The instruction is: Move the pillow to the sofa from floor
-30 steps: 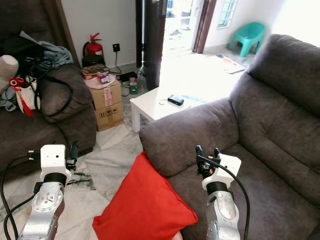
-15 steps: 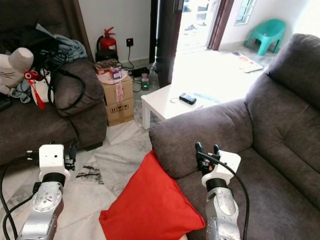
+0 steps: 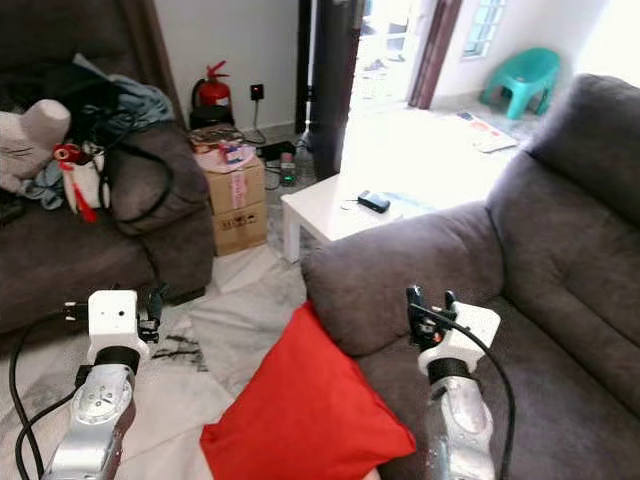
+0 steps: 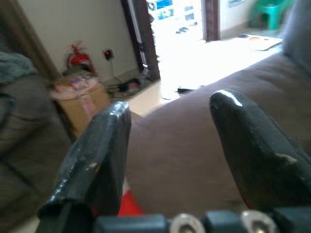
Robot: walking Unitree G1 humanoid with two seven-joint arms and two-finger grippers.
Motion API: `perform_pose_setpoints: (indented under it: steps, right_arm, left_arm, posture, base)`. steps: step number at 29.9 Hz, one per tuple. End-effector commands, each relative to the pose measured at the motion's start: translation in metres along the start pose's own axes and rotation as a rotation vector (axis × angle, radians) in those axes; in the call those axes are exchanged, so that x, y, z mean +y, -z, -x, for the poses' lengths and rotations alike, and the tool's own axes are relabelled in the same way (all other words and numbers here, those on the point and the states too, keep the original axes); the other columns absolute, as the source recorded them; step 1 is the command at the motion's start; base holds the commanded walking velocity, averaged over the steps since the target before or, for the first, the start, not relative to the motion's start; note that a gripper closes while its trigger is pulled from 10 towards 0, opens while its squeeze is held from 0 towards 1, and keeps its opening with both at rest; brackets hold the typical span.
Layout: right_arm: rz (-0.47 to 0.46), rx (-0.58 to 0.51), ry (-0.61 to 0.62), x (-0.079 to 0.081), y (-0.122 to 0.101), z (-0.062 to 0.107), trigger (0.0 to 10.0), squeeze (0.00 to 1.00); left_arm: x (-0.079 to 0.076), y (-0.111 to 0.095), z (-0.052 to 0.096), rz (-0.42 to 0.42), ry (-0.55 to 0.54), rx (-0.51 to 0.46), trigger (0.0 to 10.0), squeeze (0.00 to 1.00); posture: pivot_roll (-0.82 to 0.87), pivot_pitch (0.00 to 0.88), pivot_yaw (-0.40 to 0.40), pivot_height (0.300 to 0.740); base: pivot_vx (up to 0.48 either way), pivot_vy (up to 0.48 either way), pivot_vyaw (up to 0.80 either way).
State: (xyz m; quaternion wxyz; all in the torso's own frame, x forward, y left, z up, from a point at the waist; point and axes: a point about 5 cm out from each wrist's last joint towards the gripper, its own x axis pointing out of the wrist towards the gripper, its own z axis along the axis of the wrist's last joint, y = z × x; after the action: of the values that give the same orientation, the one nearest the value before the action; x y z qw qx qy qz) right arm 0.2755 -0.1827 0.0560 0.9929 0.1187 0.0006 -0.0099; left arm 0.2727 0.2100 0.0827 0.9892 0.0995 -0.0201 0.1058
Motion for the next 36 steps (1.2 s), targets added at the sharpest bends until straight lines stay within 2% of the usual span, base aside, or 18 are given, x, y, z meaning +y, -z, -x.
perform_pose_setpoints:
  steps: [1, 20, 29, 36]
  right_arm:
    - [0.009, 0.007, 0.031, -0.0108, -0.0008, 0.0019, 10.0, 0.0]
    - [0.002, 0.01, 0.024, -0.0071, 0.0007, 0.0008, 10.0, 0.0]
    - [0.0, 0.009, 0.027, -0.0073, 0.0009, 0.0012, 10.0, 0.0]
    - [-0.001, 0.009, 0.025, -0.0071, 0.001, 0.0013, 10.0, 0.0]
  left_arm:
    - [-0.0055, -0.0029, -0.0001, 0.016, 0.015, -0.009, 10.0, 0.0]
    - [-0.0056, -0.0009, 0.0004, 0.016, 0.016, 0.006, 10.0, 0.0]
    - [-0.0051, -0.0002, 0.0, 0.018, 0.015, 0.013, 10.0, 0.0]
    - [-0.0057, -0.0006, 0.0003, 0.018, 0.021, 0.007, 10.0, 0.0]
  posture:
    - [0.05, 0.0, -0.066, 0.74]
    - [0.06, 0.0, -0.063, 0.74]
    - [0.06, 0.0, -0.063, 0.74]
    - [0.06, 0.0, -0.064, 0.74]
  base:
    - [0.0, 0.0, 0.0]
    - [0.0, 0.0, 0.0]
    - [0.0, 0.47, 0.0]
    - [0.0, 0.085, 0.0]
